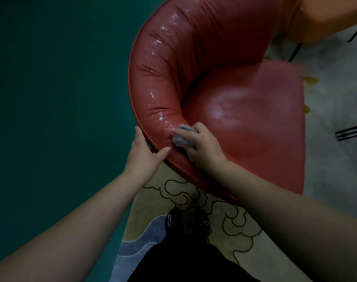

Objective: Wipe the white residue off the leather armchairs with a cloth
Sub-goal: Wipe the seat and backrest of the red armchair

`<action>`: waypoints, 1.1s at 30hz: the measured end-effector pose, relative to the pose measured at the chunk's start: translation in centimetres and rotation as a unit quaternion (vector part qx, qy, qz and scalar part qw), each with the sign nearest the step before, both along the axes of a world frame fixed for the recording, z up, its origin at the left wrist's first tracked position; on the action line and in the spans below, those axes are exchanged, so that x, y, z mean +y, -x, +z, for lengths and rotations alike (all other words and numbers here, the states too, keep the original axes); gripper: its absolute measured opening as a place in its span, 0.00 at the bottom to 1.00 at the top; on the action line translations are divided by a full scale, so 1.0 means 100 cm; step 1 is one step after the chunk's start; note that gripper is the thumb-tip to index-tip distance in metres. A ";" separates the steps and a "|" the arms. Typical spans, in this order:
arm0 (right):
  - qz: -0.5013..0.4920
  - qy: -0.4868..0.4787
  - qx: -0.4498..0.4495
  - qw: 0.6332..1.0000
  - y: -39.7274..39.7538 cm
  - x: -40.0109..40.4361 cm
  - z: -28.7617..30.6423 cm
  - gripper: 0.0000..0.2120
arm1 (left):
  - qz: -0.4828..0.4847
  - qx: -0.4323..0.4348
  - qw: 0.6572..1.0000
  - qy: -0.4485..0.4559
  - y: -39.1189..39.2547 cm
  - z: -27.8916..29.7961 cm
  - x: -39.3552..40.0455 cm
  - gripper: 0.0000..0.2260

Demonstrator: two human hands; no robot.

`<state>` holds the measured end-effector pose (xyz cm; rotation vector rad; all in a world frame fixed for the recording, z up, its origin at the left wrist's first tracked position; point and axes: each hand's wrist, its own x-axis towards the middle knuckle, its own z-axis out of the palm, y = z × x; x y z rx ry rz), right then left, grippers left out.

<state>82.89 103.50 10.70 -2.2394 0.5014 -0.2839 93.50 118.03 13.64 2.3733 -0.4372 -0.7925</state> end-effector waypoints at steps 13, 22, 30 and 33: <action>-0.193 -0.148 -0.003 0.970 -0.029 -0.027 -0.008 0.20 | -0.017 0.032 0.999 0.018 -0.047 -0.006 0.001 0.53; -0.184 -0.047 -0.009 0.982 -0.055 0.006 -0.006 0.25 | -0.060 0.099 0.993 0.032 -0.085 -0.011 0.004 0.57; -0.181 0.023 0.014 0.983 -0.073 0.010 -0.008 0.29 | -0.094 0.106 0.987 0.073 -0.110 -0.013 -0.004 0.52; -0.315 -0.055 0.015 0.948 -0.076 -0.004 -0.007 0.22 | -0.100 0.104 0.986 0.084 -0.119 -0.009 -0.008 0.57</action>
